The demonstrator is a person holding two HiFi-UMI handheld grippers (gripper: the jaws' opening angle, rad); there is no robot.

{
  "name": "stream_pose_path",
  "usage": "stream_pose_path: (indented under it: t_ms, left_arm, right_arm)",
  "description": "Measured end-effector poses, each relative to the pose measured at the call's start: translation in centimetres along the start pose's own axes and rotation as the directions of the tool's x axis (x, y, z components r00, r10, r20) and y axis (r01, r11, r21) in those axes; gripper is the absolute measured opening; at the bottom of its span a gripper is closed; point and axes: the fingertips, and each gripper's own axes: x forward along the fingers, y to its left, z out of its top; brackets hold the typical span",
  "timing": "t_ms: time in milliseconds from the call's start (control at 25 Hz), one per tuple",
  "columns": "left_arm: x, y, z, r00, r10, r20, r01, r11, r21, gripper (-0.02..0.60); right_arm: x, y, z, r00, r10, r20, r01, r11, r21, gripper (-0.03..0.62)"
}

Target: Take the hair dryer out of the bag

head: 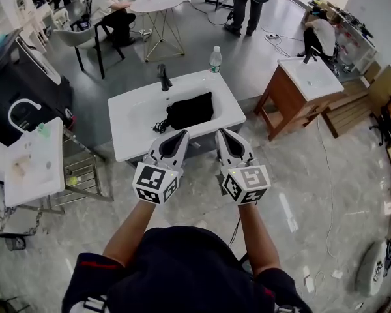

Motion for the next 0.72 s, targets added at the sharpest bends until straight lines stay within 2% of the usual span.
stream_pose_path:
  t_ms: [200,360,720]
  left_arm:
    - [0.9,0.6,-0.7,0.999,0.033,-0.038,-0.032,0.999,0.036,0.012]
    - [1.7,1.7,-0.9,0.998,0.050,-0.042,-0.050,0.999,-0.005,0.012]
    - [5.5,5.8,-1.1,0.998,0.047,-0.040,-0.048,0.999,-0.013,0.012]
  right_arm:
    - [0.9,-1.0,-0.7,0.999,0.029,-0.017,-0.029,0.999,0.015,0.034]
    - [2.2,-1.1,-0.8,0.998,0.054,-0.019,-0.054,0.998,0.023,0.034]
    - [7.2,-2.6,-1.6,0.998,0.056,-0.043,-0.055,0.998,0.028,0.034]
